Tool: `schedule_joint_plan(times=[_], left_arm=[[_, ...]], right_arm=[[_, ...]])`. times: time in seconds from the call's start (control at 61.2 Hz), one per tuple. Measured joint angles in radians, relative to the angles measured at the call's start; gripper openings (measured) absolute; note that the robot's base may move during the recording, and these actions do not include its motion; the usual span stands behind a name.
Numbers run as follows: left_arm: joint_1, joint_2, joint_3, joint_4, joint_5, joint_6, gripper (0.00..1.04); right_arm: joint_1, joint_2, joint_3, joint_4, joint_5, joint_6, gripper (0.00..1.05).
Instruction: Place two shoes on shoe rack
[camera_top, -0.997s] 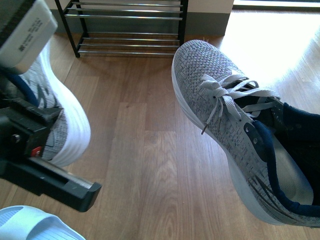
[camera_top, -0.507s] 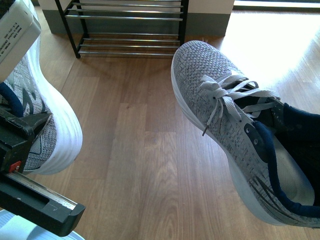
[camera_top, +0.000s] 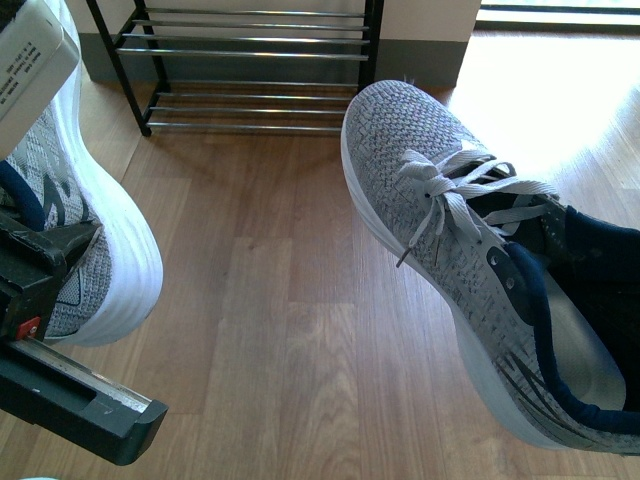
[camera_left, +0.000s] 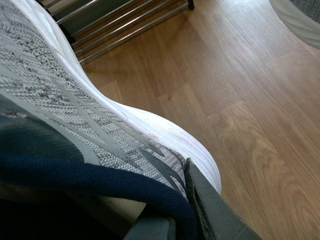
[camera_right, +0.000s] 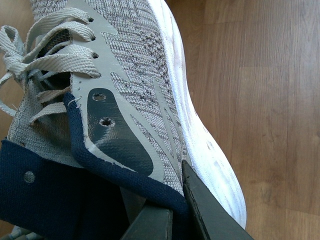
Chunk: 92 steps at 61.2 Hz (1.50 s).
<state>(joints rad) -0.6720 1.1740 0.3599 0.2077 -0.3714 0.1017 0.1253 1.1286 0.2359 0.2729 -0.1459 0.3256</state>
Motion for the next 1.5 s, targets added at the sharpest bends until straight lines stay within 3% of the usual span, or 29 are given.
schedule_joint_plan(times=[1.504], left_arm=[[-0.007, -0.002, -0.002, -0.001, 0.012, 0.009, 0.02]], right_arm=[[-0.002, -0.003, 0.0, 0.0, 0.011, 0.0, 0.01]])
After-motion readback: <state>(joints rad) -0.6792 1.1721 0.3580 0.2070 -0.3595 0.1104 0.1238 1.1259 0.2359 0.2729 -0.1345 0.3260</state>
